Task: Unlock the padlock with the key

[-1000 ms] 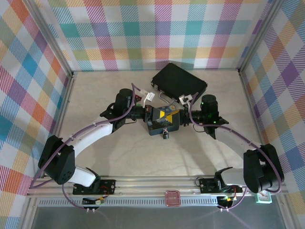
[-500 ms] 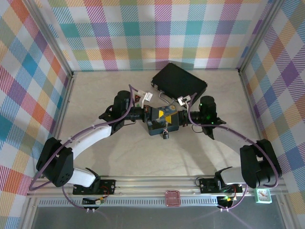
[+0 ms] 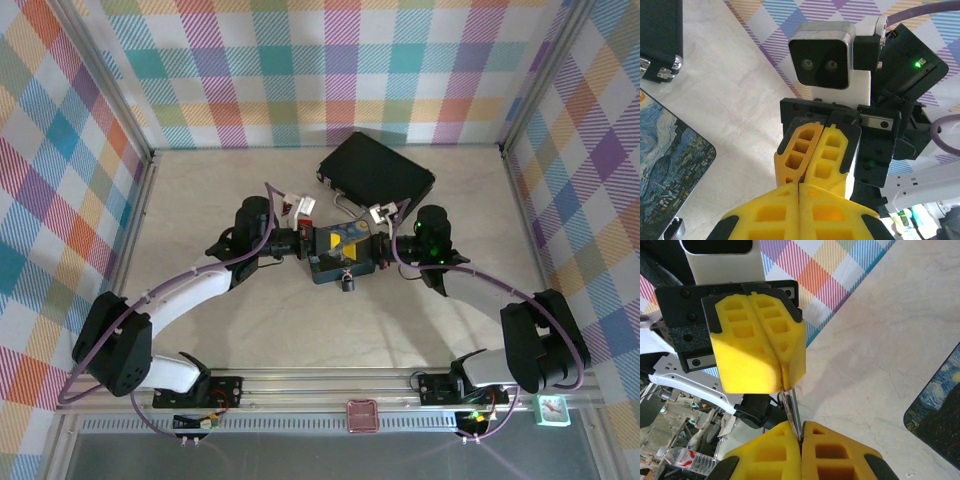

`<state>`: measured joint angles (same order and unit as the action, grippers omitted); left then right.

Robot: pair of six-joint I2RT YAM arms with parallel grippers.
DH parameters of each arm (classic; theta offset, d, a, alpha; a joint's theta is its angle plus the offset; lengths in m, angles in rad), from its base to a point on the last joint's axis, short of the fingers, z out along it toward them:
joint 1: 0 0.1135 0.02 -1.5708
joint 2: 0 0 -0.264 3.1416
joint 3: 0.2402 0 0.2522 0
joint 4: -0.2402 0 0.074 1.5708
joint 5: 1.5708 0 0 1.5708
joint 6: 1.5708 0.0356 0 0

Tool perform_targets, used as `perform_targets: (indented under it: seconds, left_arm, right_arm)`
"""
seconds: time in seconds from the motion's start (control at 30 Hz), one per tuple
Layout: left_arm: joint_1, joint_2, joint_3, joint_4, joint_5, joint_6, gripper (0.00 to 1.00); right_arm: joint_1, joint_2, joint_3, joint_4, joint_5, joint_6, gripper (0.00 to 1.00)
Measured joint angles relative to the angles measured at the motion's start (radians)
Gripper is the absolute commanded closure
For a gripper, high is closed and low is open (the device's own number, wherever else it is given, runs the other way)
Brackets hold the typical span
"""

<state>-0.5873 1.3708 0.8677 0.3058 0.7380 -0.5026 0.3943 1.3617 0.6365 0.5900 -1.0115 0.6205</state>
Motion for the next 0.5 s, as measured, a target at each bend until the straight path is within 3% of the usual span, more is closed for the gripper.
perform_targets:
  seconds: [0.07, 0.13, 0.37, 0.5]
  left_arm:
    - [0.001, -0.008, 0.000, -0.013, -0.020, 0.000, 0.36]
    - [0.008, -0.032, 0.000, -0.039, -0.067, 0.002, 0.01]
    - [0.061, -0.167, -0.037, -0.119, -0.297, 0.010, 0.00]
    - [0.064, -0.197, -0.054, -0.210, -0.494, 0.017, 0.00]
  right_arm:
    - [0.000, -0.005, 0.006, -0.025, 0.010, -0.019, 1.00]
    - [0.000, -0.021, 0.017, -0.123, 0.045, -0.078, 1.00]
    - [-0.007, -0.121, 0.088, -0.526, 0.303, -0.309, 1.00]
    - [-0.015, -0.145, 0.135, -0.705, 0.567, -0.395, 1.00]
